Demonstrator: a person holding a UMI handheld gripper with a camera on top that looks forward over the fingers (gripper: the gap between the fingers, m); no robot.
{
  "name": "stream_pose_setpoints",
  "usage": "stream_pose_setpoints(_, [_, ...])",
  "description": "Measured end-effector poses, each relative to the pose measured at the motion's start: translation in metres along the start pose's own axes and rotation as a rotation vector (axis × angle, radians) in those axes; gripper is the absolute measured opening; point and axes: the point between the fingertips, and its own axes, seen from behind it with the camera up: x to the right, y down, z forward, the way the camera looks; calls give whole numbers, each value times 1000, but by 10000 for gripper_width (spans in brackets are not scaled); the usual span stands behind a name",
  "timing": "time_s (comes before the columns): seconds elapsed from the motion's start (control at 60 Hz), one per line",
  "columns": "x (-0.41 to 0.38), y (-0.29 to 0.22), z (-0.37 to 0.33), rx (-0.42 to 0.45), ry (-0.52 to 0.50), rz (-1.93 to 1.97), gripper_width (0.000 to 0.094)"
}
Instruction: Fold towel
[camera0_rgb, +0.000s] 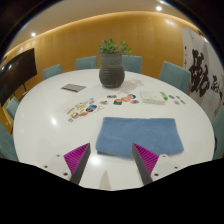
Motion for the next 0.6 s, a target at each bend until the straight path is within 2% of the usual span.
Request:
stream_pose_setpoints(0.167, [-20, -16, 98, -14, 80, -67, 868])
stream_pose_setpoints(0.25, [-19, -7, 131, -51, 102, -83, 823])
stream_pose_setpoints(0.3, [-15, -1, 142, -75, 120, -87, 697])
stream_pose_setpoints(0.317, [-12, 3, 145, -83, 129, -89, 626])
stream_pose_setpoints(0.367, [-6, -2, 149, -55, 150, -92, 437])
stream_pose_setpoints(0.417, [-6, -2, 149, -55, 151, -121, 310])
stream_pose_setpoints(0.467, [0, -3, 147, -54, 167, -173, 95])
stream_pose_setpoints(0.6, [-10, -4, 144, -71, 127, -208, 61])
